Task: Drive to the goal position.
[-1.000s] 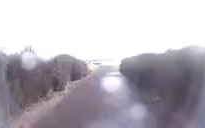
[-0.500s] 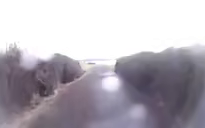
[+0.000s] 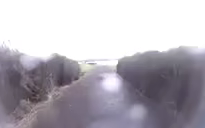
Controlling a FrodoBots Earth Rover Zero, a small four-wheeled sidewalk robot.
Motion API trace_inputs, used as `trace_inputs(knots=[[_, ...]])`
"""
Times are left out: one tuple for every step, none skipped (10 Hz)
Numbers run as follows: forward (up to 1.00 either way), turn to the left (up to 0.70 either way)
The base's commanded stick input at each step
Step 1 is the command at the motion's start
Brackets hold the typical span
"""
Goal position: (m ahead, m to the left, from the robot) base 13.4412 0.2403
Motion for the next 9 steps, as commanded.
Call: trace_inputs(knots=[[0.70, 0.00], [0.70, 0.00], [0.70, 0.00], [0.70, 0.00], [0.70, 0.00], [0.70, 0.00], [0.70, 0.00], [0.70, 0.00], [0.70, 0.00]])
